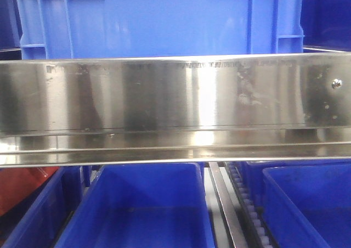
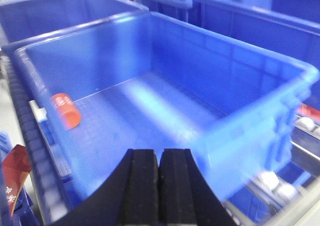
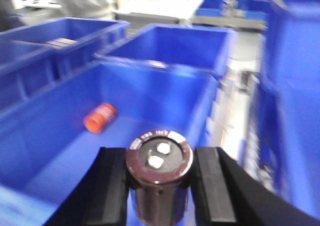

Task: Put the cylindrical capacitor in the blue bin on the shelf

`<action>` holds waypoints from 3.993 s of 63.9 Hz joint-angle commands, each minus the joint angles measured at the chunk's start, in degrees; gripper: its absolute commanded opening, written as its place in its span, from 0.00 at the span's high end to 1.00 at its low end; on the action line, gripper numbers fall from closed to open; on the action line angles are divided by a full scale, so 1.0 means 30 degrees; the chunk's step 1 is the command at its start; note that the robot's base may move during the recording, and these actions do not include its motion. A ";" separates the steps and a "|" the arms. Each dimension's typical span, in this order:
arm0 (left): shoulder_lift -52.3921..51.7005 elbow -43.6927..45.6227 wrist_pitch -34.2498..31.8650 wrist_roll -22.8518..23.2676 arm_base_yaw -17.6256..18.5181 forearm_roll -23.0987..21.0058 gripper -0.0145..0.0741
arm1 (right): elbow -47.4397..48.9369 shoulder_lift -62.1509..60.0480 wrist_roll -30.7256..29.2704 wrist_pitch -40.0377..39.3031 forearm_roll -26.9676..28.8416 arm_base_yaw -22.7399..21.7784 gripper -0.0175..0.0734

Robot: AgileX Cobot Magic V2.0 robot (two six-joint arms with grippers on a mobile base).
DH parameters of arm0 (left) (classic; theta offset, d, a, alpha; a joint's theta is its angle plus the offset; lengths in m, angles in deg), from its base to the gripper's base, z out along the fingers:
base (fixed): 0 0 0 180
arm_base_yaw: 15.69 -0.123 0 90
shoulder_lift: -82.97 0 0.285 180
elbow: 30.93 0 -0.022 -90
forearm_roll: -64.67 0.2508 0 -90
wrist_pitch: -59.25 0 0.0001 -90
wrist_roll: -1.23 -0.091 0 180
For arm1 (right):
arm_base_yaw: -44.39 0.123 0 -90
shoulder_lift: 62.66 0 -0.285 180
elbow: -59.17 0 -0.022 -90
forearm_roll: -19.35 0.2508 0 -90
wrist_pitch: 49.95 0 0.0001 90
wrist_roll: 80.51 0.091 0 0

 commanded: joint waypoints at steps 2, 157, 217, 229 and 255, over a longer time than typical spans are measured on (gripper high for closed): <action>-0.1484 -0.1197 -0.0635 0.0576 0.0063 -0.0039 0.96 | 0.2598 0.2483 -0.0623 0.0418 0.0398 0.1057 0.99; -0.6160 -0.4694 -0.0667 0.3390 0.0063 0.5051 0.96 | -0.9334 -0.8323 0.4067 -0.0768 -0.8745 0.2446 0.98; -1.0139 -1.1534 -0.4739 0.3390 0.0063 0.4409 0.96 | -1.9825 -1.4164 0.5073 -0.6705 -0.7886 0.2446 0.98; -1.0139 -1.1534 -0.4739 0.3390 0.0063 0.4409 0.96 | -1.9825 -1.4164 0.5073 -0.6705 -0.7886 0.2446 0.98; -1.1318 -1.3168 -0.6528 0.2578 -0.2862 0.3350 0.96 | -1.9825 -1.4164 0.5073 -0.6705 -0.7886 0.2446 0.98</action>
